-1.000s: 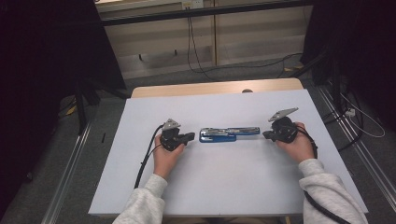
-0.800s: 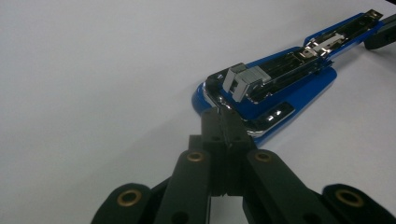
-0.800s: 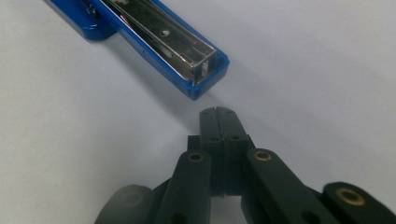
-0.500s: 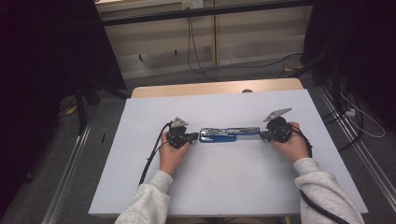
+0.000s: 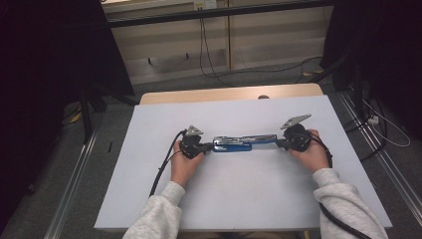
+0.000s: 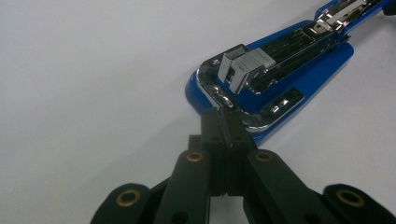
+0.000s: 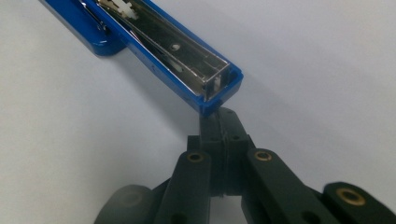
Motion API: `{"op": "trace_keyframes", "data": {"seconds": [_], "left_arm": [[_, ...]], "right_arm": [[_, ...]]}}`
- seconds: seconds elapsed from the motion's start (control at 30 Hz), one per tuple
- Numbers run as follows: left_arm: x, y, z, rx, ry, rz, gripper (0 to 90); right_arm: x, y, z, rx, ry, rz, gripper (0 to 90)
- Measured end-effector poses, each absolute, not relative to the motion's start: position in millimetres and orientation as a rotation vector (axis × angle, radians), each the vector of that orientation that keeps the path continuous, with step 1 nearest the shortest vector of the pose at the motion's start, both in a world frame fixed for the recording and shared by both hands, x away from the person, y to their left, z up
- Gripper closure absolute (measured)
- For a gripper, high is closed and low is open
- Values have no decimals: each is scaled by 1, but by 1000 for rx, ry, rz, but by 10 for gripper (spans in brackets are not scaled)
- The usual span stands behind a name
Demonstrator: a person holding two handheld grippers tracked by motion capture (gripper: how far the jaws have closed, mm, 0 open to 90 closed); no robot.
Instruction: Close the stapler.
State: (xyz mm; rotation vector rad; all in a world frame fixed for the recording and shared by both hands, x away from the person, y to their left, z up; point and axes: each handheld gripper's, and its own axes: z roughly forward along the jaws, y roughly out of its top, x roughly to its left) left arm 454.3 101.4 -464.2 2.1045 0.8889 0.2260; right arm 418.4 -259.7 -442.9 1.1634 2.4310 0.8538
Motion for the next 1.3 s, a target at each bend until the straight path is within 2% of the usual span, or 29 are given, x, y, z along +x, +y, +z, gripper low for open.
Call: {"op": "trace_keyframes", "data": {"seconds": [0.43, 0.53, 0.67, 0.77, 0.93, 1.1, 1.3], "left_arm": [[454, 102, -464, 2106, 894, 223, 892], [455, 103, -464, 2087, 911, 224, 880], [455, 104, -464, 2077, 911, 215, 845], [454, 107, -463, 2044, 921, 213, 800], [450, 120, -458, 2010, 934, 229, 626], [441, 135, -448, 1967, 907, 222, 466], [429, 145, -440, 1968, 846, 237, 349]], "right_arm": [[415, -256, -433, 1151, 2390, 983, 857], [415, -254, -433, 1144, 2392, 978, 822], [415, -253, -434, 1149, 2394, 980, 731], [415, -252, -435, 1156, 2401, 992, 665], [411, -251, -434, 1166, 2408, 1023, 512], [404, -249, -432, 1170, 2417, 1049, 433], [393, -243, -429, 1156, 2438, 1060, 368]]}}
